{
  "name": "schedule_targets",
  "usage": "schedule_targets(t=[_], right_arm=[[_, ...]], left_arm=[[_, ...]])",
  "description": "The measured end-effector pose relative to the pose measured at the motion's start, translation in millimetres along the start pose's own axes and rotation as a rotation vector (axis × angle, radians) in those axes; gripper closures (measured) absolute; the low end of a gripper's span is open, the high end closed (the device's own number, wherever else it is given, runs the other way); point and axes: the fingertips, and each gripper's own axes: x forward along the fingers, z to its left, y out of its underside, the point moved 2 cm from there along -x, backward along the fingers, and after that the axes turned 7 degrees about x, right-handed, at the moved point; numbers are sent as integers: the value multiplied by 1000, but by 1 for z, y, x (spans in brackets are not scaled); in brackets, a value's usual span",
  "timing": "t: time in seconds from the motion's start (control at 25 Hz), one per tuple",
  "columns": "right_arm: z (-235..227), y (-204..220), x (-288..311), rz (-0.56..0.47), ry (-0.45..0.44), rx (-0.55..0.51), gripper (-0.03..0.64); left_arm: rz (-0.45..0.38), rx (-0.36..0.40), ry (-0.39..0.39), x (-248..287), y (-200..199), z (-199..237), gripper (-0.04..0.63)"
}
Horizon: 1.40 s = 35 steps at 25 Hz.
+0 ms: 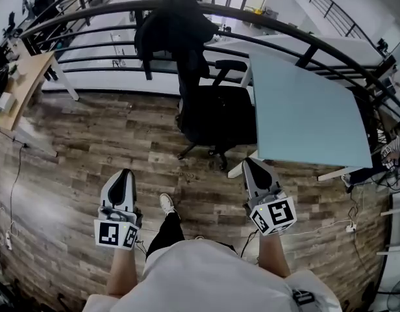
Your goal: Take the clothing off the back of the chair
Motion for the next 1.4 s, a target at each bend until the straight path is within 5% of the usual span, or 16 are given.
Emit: schedule_targets(t=[0.48, 0.88, 1.4], right_arm=[[5, -50, 179, 2, 42, -56, 597], [-51, -56, 210, 30, 141, -78, 597], [-99, -95, 284, -54, -66, -102, 597]], left_arm=[[-61, -24, 51, 152, -1, 144, 555], [-9, -93, 237, 246, 26, 100, 555], [-30, 3, 57, 276, -15, 109, 555]])
